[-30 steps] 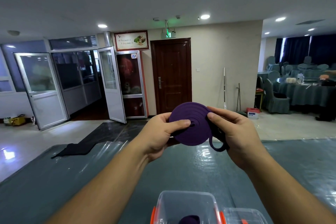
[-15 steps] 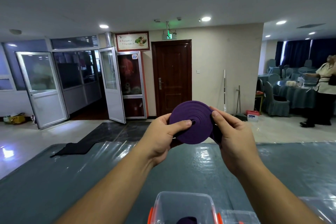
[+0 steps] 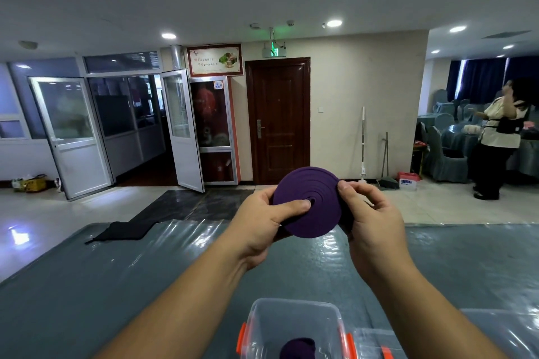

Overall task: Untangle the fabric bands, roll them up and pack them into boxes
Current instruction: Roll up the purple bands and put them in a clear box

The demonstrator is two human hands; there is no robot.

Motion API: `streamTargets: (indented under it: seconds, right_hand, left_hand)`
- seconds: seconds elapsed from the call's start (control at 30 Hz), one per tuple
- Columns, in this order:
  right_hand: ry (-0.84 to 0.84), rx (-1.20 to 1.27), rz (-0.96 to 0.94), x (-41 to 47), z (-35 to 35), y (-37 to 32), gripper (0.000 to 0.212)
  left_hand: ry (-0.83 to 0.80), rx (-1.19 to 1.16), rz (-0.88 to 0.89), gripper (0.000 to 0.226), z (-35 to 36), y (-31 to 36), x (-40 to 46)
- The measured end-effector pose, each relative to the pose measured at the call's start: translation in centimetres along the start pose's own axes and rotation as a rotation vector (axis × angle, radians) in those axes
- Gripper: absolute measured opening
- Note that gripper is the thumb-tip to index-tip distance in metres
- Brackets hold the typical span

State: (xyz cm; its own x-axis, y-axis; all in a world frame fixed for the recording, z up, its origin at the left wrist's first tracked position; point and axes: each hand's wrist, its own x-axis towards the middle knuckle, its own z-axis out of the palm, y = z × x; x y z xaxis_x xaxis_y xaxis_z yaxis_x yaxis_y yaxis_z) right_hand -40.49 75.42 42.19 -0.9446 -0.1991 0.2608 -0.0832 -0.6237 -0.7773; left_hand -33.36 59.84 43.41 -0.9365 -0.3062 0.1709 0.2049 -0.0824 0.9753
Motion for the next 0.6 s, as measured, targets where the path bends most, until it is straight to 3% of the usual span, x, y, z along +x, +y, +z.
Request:
streamTargets:
  seconds: [0.33,0.6]
  right_hand:
    - [-0.076,-0.008,0.051,-1.0,-1.1,1.0,0.035]
    - [-0.083,-0.108,0.025,-1.0,-2.7,2.0,0.030]
  left_hand:
    - [0.136,-0.173,0.023,0.037,1.7,-1.9,0.1]
    - [0.181,-0.304,-0.061,0.033,4.0,-4.2,0.5]
